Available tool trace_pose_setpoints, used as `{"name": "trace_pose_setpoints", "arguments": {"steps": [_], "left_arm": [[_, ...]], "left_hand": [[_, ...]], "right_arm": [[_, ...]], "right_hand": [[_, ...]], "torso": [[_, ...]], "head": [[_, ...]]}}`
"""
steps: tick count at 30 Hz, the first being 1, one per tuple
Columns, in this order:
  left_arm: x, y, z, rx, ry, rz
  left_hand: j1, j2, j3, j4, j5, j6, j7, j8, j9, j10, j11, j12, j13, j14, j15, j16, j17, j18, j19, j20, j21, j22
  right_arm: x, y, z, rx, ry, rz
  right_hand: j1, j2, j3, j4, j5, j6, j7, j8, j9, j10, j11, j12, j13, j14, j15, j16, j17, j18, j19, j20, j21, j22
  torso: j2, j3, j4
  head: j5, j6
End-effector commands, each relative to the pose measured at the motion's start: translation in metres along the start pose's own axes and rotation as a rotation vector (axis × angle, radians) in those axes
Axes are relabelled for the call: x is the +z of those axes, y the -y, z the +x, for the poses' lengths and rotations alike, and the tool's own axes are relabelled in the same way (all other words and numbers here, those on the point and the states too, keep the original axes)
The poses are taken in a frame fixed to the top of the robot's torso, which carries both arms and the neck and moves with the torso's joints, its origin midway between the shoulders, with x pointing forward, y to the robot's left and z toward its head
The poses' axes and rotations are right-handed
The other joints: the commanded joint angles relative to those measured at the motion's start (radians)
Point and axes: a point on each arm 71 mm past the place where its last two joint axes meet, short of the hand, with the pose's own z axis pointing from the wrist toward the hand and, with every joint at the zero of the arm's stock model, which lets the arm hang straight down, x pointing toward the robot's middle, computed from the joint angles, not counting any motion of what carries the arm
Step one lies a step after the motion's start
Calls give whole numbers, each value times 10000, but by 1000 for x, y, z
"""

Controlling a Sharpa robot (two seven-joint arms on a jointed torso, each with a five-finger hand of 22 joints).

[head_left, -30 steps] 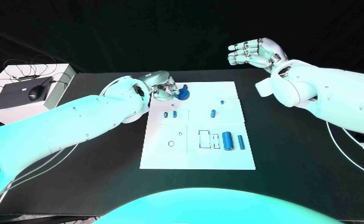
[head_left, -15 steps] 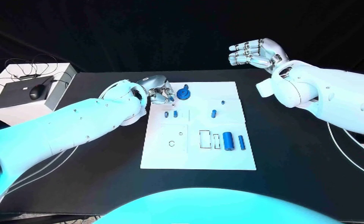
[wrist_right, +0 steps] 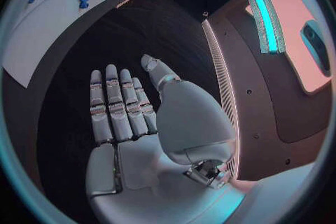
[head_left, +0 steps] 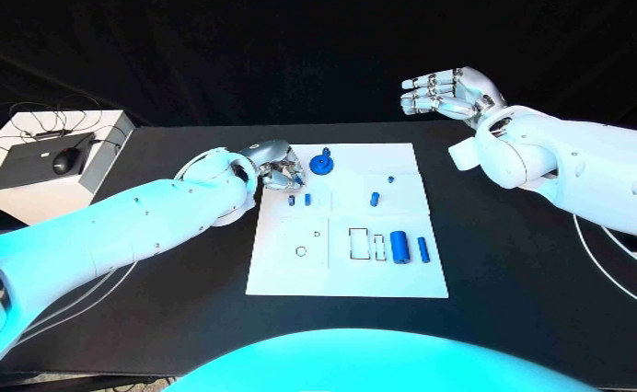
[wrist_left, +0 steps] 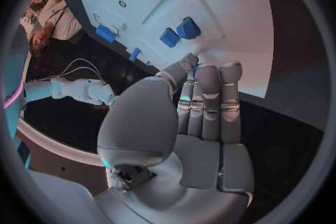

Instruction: Assemble the parts on the task board

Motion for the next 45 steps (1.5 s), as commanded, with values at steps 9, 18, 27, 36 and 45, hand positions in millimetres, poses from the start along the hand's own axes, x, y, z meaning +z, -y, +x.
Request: {"name": "trace_pose_setpoints", "arguments": {"steps": [9, 18, 27, 36, 45], "left_arm": [[2, 5, 3, 139, 24, 288], [4, 5, 4, 148, -94, 209], [6, 3, 6, 188, -185, 93], [8, 4, 7, 214, -231, 146], [10, 7, 9, 197, -296, 225]], "left_hand": [[1, -4, -41, 11, 36, -40, 7, -13, 15, -44, 59, 44, 14, -63, -31, -66, 20, 229, -55, 11, 53, 437], [1, -4, -41, 11, 36, -40, 7, -13, 15, -44, 59, 44, 14, -63, -31, -66, 20, 229, -55, 11, 53, 437], [0, -14, -42, 29, 36, -53, 11, -17, 13, -47, 60, 44, 14, -61, -29, -75, 33, 238, -65, 18, 42, 431], [19, -14, -39, 29, 36, -56, 14, -15, 14, -54, 63, 43, 14, -68, -28, -79, 42, 243, -72, 21, 48, 434], [27, -9, -46, 39, 35, -57, 14, -14, 14, -52, 64, 45, 15, -69, -25, -78, 55, 250, -76, 28, 59, 436]], "right_arm": [[0, -1, 1, -10, -77, -148], [0, -2, 2, -6, -88, -149], [0, -2, 2, 1, -106, -149], [0, -2, 2, 4, -113, -140], [0, -2, 2, 9, -125, -142]], "right_hand": [[-71, -29, 145, 46, 41, 81, -21, -23, 5, 39, -42, -21, 7, 29, -23, -25, -11, 46, -14, -53, 21, -14], [-74, -25, 148, 50, 41, 100, -21, -21, 6, 47, -45, -18, 7, 41, -28, -21, -9, 49, -8, -56, 23, -13], [-74, -25, 148, 50, 41, 100, -21, -21, 6, 47, -45, -18, 7, 41, -28, -21, -9, 49, -8, -56, 23, -13], [-74, -25, 148, 50, 41, 100, -21, -21, 6, 47, -45, -18, 7, 41, -28, -21, -9, 49, -8, -56, 23, -13], [-74, -25, 148, 50, 41, 100, -21, -21, 6, 47, -45, -18, 7, 41, -28, -21, -9, 49, -8, -56, 23, -13]], "torso": [[0, 5, -10], [-7, 9, -1], [-3, 7, -8], [0, 6, -1], [-3, 7, -2]], "head": [[-7, 1], [-14, 1], [-7, 1], [-35, 1], [-35, 1]]}}
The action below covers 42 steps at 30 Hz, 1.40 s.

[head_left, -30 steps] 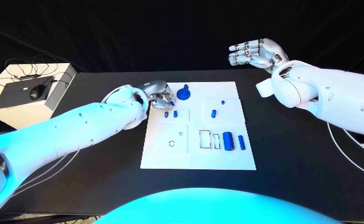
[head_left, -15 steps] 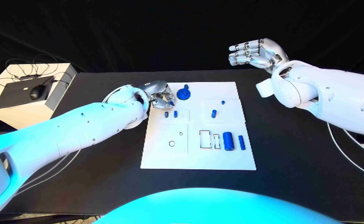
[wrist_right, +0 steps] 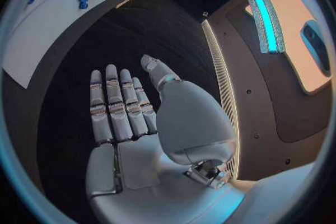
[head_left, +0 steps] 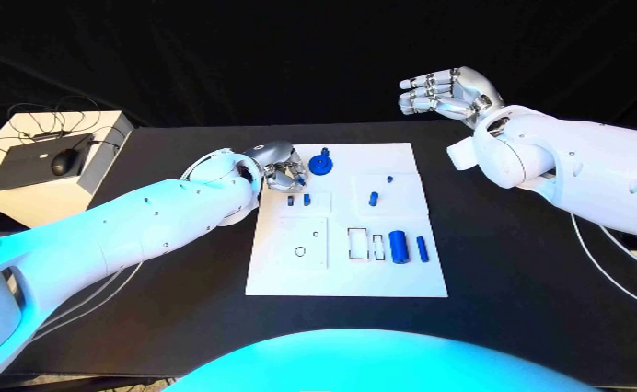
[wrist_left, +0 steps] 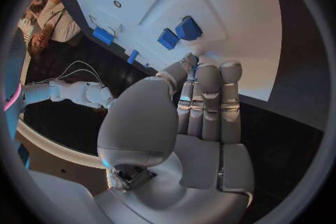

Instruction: Assemble the parts on the task board

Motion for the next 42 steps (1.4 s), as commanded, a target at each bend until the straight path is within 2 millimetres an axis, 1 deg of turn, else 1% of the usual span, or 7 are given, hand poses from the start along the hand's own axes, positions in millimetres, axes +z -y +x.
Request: {"name": "trace_pose_setpoints", "arguments": {"steps": [1, 17, 25, 32, 35, 37, 42], "left_arm": [[1, 4, 3, 68, -219, 212], [1, 5, 5, 91, -354, 188], [2, 6, 7, 357, -436, 183], [1, 6, 9, 577, -589, 90], [1, 5, 9, 633, -527, 97], [1, 5, 8, 665, -469, 108], [1, 4, 8, 691, -420, 87]], "left_hand": [[27, -7, -46, 39, 56, -56, 15, -13, 11, -11, 30, 36, 9, -68, -26, -33, 9, 176, -76, 24, 60, 438], [24, -18, -79, 53, 57, -50, -1, -12, 11, -3, 22, 38, 11, -77, -28, -43, 16, 171, -83, 24, 72, 437], [-15, -59, -374, 173, 62, 12, -87, -9, 12, 52, -36, 53, 16, -85, -66, -38, 25, 140, -86, -4, 19, 405], [45, -24, -463, 170, 58, 133, -124, -1, 15, 156, -85, 67, 23, -87, -98, -50, 12, 120, -76, -26, 29, 411], [74, 2, -595, 155, 61, 302, -207, 3, 14, 305, -176, 100, 31, -83, -160, -52, 6, 88, -71, -73, 27, 417], [101, 27, -696, 137, 56, 345, -240, 11, 17, 342, -214, 143, 37, -79, -186, -50, 8, 57, -68, -105, 26, 419], [136, 85, -815, 105, 60, 319, -234, 8, 16, 300, -207, 169, 36, -83, -186, -51, 19, 25, -68, -131, 12, 420]], "right_arm": [[0, -1, 1, -2, -100, -129], [0, -1, 1, 1, -107, -120], [0, -1, 1, 5, -115, -114], [0, -1, 0, 4, -113, -103], [0, -1, 0, 10, -129, -102], [0, -1, 0, 12, -133, -104], [0, -1, 0, 12, -134, -104]], "right_hand": [[-74, -25, 39, -3, 41, 58, 21, -21, 6, 47, -45, -17, 7, 41, -28, -21, -10, 50, -8, -56, 23, -13], [-74, -25, 39, -3, 41, 58, 21, -21, 6, 47, -45, -17, 7, 41, -28, -21, -10, 50, -8, -56, 23, -13], [-74, -25, 39, -3, 41, 58, 21, -21, 6, 47, -45, -17, 7, 41, -28, -21, -10, 50, -8, -56, 23, -13], [-92, -54, 75, 23, 53, 52, 29, -26, 4, 60, -43, -37, 7, 45, -28, -29, -13, 42, -2, -59, 19, -14], [-92, -54, 75, 23, 53, 52, 29, -26, 4, 60, -43, -37, 7, 45, -28, -29, -13, 42, -2, -59, 19, -14], [-96, -44, 72, 35, 53, 65, 27, -22, 6, 62, -46, -35, 7, 42, -27, -29, -12, 42, -4, -59, 19, -15], [-96, -44, 72, 35, 53, 65, 27, -22, 6, 62, -46, -35, 7, 42, -27, -29, -12, 42, -4, -59, 19, -15]], "torso": [[0, 0, 0], [0, -3, 7], [1, 1, -4], [5, 6, 2], [-1, 9, 3], [-1, 2, -2], [1, -2, 2]], "head": [[1, 1], [-10, 1], [-19, 1], [-34, 1], [-28, 1], [-24, 1], [-11, 1]]}}
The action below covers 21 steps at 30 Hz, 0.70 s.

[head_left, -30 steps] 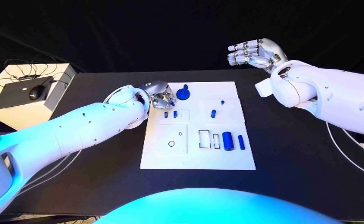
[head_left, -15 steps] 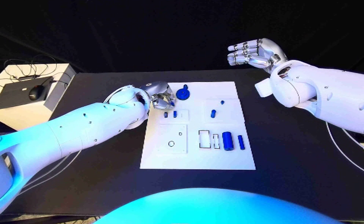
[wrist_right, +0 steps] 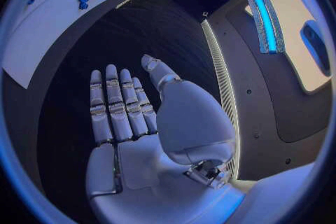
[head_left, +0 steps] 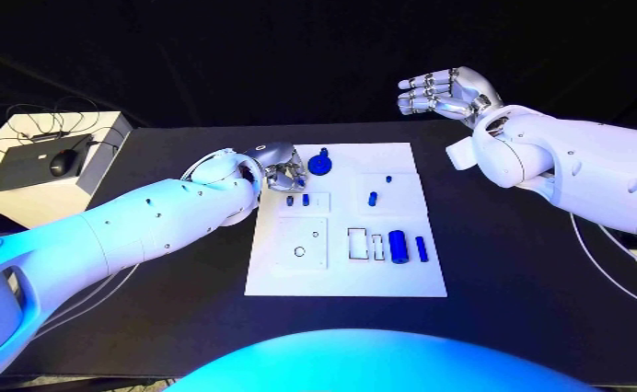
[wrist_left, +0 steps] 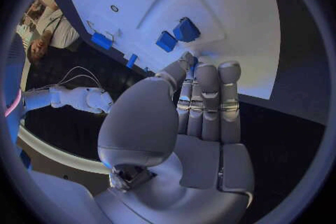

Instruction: Assemble the parts on the task board

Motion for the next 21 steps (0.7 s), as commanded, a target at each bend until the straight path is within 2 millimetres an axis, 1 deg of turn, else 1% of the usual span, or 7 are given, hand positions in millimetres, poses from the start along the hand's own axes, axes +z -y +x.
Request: {"name": "trace_pose_setpoints", "arguments": {"steps": [1, 7, 12, 13, 17, 21], "left_arm": [[-1, 1, 6, 190, -315, 54], [-1, 0, 6, 172, -259, 33], [-1, 0, 6, 114, -225, 15], [-1, 0, 6, 98, -217, 13], [-1, 0, 5, 61, -192, 0], [-1, -1, 5, 36, -190, -13]], "left_hand": [[99, 59, -57, -21, 31, 5, 7, 63, 10, -22, 0, 51, -9, -20, -49, -48, 15, -37, -14, -69, -32, 417], [94, 67, -76, -37, 33, -115, 42, 46, 3, -113, 46, 33, -12, -46, -21, -50, 27, -17, -39, -49, -95, 406], [77, 47, -50, -47, 35, -486, 82, 24, -10, -216, 92, 30, -13, -77, 12, -49, 40, 22, -63, -12, -147, 399], [69, 34, -29, -49, 39, -711, 53, 25, -12, -243, 89, 30, -13, -80, 13, -46, 43, 32, -64, -2, -148, 400], [63, 31, 31, -42, 32, -689, 103, 41, 3, -280, 111, 56, -10, -88, 27, -39, 56, 65, -70, 22, -165, 400], [62, 45, 65, -31, 31, -640, 133, 40, 2, -309, 131, 61, -9, -99, 43, -36, 64, 83, -75, 41, -171, 403]], "right_arm": [[0, -1, 1, 2, -105, -112], [0, -1, 1, 5, -108, -111], [0, -1, 1, 4, -104, -110], [0, -1, 0, 3, -101, -109], [0, -1, 0, 3, -101, -107], [0, -1, 0, 2, -98, -106]], "right_hand": [[-56, -3, 44, 6, 52, 65, 27, -22, 6, 26, -10, -35, 7, 42, -27, -29, -12, 42, -4, -59, 19, -15], [-56, -3, 44, 6, 52, 65, 27, -22, 6, 26, -10, -35, 7, 42, -27, -29, -12, 42, -4, -59, 19, -15], [-56, -3, 44, 6, 52, 65, 27, -22, 6, 26, -10, -35, 7, 42, -27, -29, -12, 42, -4, -59, 19, -15], [-56, -3, 44, 6, 52, 65, 27, -22, 6, 26, -10, -35, 7, 42, -27, -29, -12, 42, -4, -59, 19, -15], [-56, -3, 44, 6, 52, 65, 27, -22, 6, 26, -10, -35, 7, 42, -27, -29, -12, 42, -4, -59, 19, -15], [-56, -3, 44, 6, 52, 65, 27, -22, 6, 26, -10, -35, 7, 42, -27, -29, -12, 42, -4, -59, 19, -15]], "torso": [[1, -4, 3], [5, -8, 5], [3, -8, 3], [3, -10, 4], [3, -2, 4], [4, -5, -3]], "head": [[14, 1], [9, 1], [19, 1], [18, 1], [26, 1], [28, 1]]}}
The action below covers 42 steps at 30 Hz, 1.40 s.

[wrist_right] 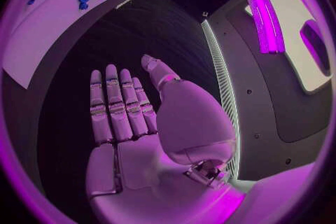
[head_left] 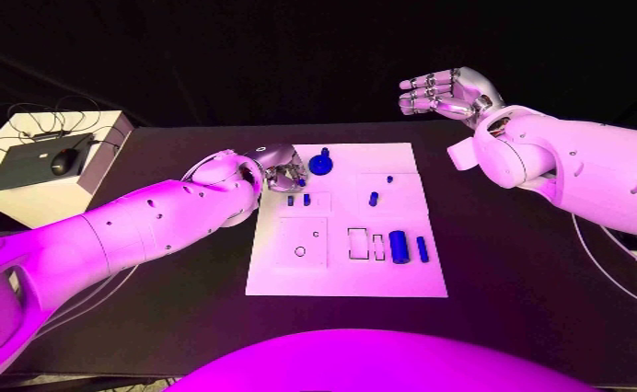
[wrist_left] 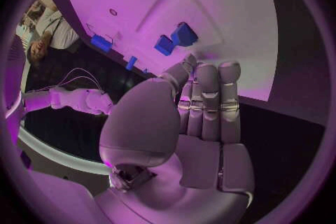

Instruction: Assemble the parts on the task board

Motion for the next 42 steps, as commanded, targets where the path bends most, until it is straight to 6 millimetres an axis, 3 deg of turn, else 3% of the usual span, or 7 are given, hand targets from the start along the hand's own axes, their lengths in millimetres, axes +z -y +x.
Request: {"name": "trace_pose_setpoints", "arguments": {"steps": [1, 15, 33, 42], "left_arm": [[0, 1, 3, -27, -159, 28], [0, 0, 3, -116, -228, -2], [-1, -2, 2, -105, -180, -153], [-2, -4, 2, -70, -172, -222]], "left_hand": [[-53, -71, 61, 26, 31, 32, 55, 37, -4, -87, -14, 6, -11, -61, 4, -36, 9, 101, -53, 19, -49, 405], [-106, -182, 135, 62, 32, -380, -28, 27, -13, -175, -9, 22, -9, -104, 9, -44, 21, 179, -113, 70, -194, 375], [-102, -325, 224, 93, 33, -1325, -239, 18, -23, -169, -26, 50, -4, -114, -3, -54, 31, 279, -109, 138, -232, 372], [-77, -327, 234, 93, 32, -1299, -219, 24, -19, -142, -39, 70, 1, -105, -11, -54, 31, 292, -98, 147, -208, 380]], "right_arm": [[0, -1, 1, -3, -88, -109], [0, -1, 0, -9, -72, -103], [0, 0, 0, -10, -79, -90], [0, 0, -1, -15, -67, -84]], "right_hand": [[-56, -4, 44, 6, 53, 65, 27, -22, 6, 26, -10, -35, 7, 42, -27, -29, -12, 42, -3, -59, 19, -15], [-56, -4, 44, 6, 53, 65, 27, -22, 6, 26, -10, -35, 7, 42, -27, -29, -12, 42, -3, -59, 19, -15], [-39, -11, 76, 27, 51, 71, 26, -25, 5, 39, -13, -41, 6, 52, -32, -28, -12, 43, 1, -59, 19, -15], [-39, -11, 76, 27, 51, 71, 26, -25, 5, 39, -13, -41, 6, 52, -32, -28, -12, 43, 1, -59, 19, -15]], "torso": [[2, 5, -6], [-5, 0, 0], [-2, 4, 2], [0, 2, 1]], "head": [[2, 1], [-22, 1], [-27, 1], [-26, 1]]}}
